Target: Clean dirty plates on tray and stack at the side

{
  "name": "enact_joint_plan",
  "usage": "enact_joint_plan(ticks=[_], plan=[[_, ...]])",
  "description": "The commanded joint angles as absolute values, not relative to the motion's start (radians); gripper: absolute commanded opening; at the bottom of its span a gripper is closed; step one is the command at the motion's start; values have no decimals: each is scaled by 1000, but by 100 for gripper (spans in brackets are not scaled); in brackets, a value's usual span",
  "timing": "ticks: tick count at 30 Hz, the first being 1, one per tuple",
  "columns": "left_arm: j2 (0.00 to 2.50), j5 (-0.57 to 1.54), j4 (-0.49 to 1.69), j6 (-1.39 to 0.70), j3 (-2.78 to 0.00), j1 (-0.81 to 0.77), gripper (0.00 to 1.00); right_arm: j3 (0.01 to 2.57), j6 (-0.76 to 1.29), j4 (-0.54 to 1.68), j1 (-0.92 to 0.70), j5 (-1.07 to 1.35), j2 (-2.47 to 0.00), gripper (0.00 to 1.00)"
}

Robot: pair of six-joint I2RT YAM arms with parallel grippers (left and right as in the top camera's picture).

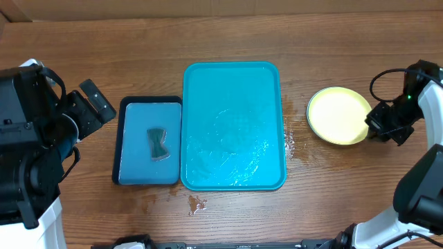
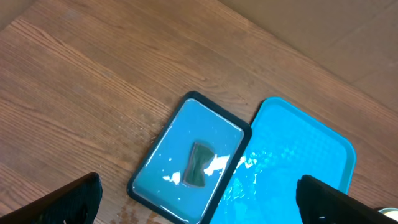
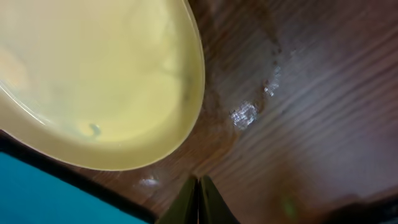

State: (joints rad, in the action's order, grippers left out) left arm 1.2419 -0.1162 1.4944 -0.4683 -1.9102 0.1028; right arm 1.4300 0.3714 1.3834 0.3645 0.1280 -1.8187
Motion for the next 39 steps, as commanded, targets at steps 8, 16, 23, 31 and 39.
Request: enact_joint_plan(ticks=[8, 16, 23, 31, 39], plan=[[1249, -111, 1493, -467, -1920, 105, 100, 1094, 389, 955, 360, 296, -1792, 4], [1247, -34, 1491, -388, -1921, 105, 100, 1233, 255, 1095, 346, 429, -1625, 15], [1234, 279, 1514, -27, -1921, 104, 89, 1405, -1, 1246, 198, 529, -1334, 35], [1242, 356, 1673, 30, -1917, 104, 100, 1417, -16, 1193, -90, 570, -1056, 100], [1268, 356, 1648, 20, -1917, 104, 100, 1417, -16, 1195, -142, 570, -993, 99]])
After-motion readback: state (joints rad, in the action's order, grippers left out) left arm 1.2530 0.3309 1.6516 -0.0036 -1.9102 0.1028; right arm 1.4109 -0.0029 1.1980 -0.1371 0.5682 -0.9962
